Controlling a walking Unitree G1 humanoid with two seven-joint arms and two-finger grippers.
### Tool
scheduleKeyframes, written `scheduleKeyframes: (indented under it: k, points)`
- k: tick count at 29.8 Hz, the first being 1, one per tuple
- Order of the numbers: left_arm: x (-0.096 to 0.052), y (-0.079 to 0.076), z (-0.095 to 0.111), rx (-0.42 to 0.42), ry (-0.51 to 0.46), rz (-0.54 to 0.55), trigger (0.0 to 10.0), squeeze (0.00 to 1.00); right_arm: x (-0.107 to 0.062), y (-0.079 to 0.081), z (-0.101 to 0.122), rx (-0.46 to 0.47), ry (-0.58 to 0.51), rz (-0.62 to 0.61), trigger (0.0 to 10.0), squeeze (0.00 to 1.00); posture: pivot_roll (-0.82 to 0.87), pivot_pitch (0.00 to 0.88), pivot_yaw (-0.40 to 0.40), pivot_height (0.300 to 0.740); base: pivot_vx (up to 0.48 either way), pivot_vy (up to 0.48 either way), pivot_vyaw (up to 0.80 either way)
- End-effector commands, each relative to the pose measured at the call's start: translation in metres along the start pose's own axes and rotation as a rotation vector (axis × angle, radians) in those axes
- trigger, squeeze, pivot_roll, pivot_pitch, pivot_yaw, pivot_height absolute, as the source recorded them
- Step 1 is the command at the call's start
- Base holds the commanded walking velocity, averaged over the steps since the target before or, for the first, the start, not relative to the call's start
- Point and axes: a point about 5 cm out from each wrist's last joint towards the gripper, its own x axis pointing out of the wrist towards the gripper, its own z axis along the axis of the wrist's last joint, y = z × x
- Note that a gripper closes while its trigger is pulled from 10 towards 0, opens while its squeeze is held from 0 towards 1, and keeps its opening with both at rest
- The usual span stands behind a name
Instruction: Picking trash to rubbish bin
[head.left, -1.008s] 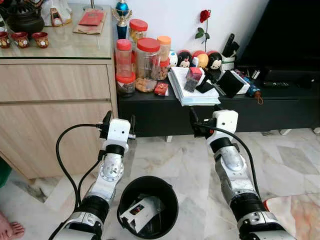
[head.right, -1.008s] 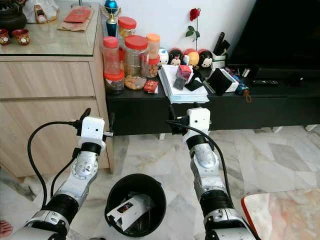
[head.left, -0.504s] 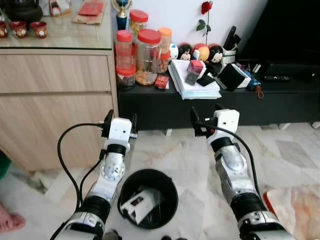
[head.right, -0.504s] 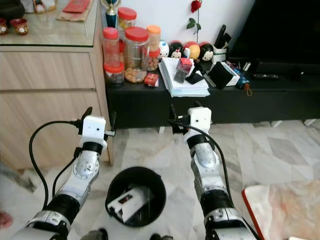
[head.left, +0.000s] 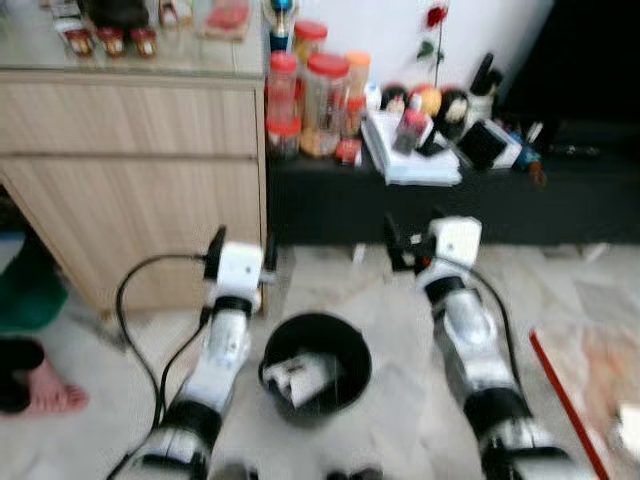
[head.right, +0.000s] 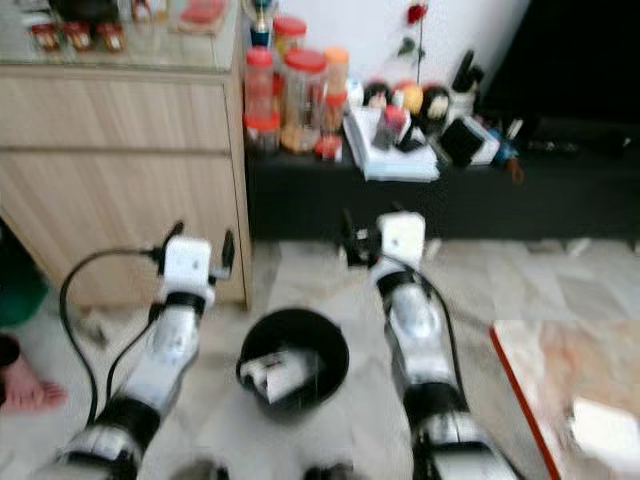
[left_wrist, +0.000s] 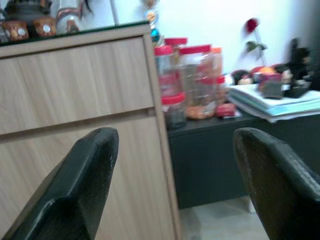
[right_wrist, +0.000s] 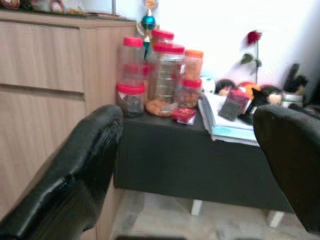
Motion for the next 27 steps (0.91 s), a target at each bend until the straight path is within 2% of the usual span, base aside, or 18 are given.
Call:
scheduleKeyframes:
  k: [1, 12, 27]
  points:
    - [0.0011, -0.0015, 0.0027, -0.012, -0.013, -0.002, 10.0, 0.00, -0.0001, -0.0043, 0.0014, 0.002, -0.006, -0.014, 10.0, 0.00, 0.08, 0.068, -0.142, 0.740, -0.289, 0.000, 0.00]
    - [0.0013, -0.0020, 0.0038, -0.012, -0.016, -0.002, 10.0, 0.00, -0.0005, -0.0010, 0.0002, 0.007, -0.004, -0.005, 10.0, 0.00, 0.08, 0.073, -0.144, 0.740, -0.280, 0.000, 0.00]
    - [0.0040, -0.0032, 0.0060, -0.015, -0.017, -0.013, 10.0, 0.00, -0.0006, -0.0007, 0.0005, 0.013, -0.006, -0.009, 10.0, 0.00, 0.08, 0.087, -0.144, 0.740, 0.000, 0.000, 0.00]
